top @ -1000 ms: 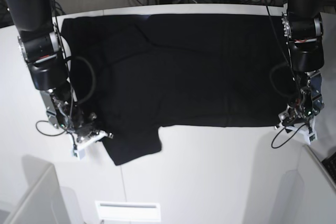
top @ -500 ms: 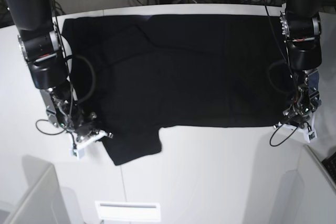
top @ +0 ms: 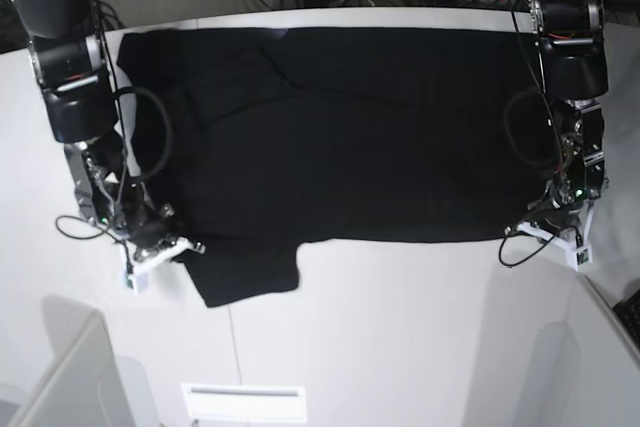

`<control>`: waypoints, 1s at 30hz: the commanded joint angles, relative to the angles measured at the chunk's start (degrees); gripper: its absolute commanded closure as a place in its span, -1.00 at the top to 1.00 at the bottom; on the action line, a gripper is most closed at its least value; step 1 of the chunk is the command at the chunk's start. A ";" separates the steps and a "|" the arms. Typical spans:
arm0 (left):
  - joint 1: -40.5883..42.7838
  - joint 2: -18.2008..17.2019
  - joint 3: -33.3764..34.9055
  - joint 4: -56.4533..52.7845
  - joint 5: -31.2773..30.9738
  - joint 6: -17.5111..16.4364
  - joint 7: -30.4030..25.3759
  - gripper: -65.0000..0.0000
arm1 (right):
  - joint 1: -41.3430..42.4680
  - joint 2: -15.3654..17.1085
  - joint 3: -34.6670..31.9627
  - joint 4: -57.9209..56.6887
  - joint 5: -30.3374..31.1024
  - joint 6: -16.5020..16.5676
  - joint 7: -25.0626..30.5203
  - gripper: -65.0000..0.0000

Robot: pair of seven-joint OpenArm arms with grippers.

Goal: Fold the T-shirt properly
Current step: 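Lift the hem with both grippers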

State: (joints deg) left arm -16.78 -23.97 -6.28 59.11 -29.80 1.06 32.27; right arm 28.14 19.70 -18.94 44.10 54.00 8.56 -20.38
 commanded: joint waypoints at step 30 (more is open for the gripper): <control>15.32 -4.83 -0.53 25.85 -12.18 0.13 1.18 -1.00 | -7.96 2.41 15.03 15.29 0.46 0.37 -10.96 -1.00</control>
State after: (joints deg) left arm -0.43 -27.79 -6.33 83.79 -41.82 1.48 34.65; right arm 18.72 21.15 -4.38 58.30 53.78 8.58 -32.42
